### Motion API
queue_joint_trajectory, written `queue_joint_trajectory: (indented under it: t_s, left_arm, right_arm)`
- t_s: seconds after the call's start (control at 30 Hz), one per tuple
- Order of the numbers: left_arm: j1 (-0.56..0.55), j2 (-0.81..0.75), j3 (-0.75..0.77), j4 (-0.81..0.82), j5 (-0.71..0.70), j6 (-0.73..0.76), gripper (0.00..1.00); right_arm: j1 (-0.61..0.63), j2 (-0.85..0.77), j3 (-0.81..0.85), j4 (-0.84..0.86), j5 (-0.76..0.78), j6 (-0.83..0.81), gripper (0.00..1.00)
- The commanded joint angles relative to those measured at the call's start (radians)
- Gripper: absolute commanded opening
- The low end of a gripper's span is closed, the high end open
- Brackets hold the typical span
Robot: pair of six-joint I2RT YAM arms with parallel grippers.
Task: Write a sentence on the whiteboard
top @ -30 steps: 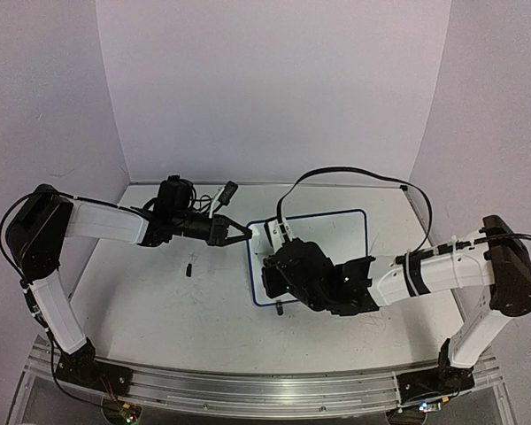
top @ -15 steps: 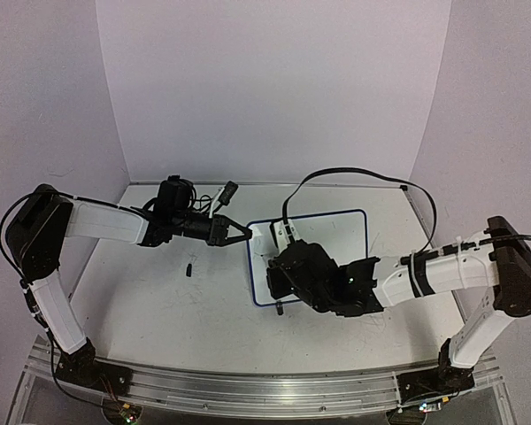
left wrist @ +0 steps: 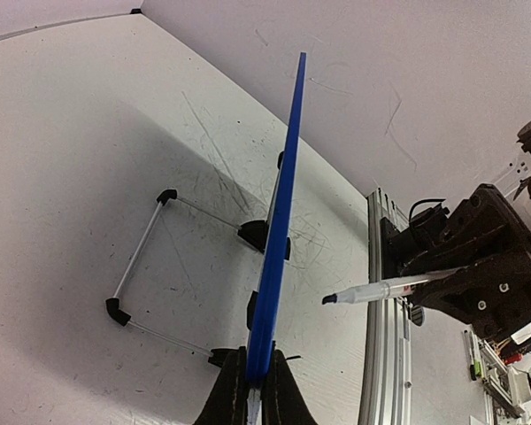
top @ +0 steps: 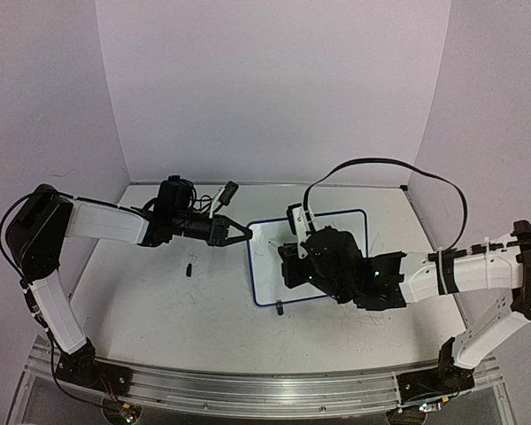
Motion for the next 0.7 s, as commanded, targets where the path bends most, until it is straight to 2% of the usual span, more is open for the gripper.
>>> queue_joint_trajectory:
  t_s: [0.0, 0.67]
  left_arm:
    - [-0.003, -0.049, -0.006, -0.006, 0.007, 0.009, 0.0]
    - [-0.003, -0.047, -0.003, -0.006, 0.015, 0.01, 0.0]
  right_arm:
    - [-0.002, 0.053, 0.059, 0.062, -0.003, -0.04, 0.0]
    - [-0.015, 0.114, 0.087, 0.084, 0.065, -0.037, 0.0]
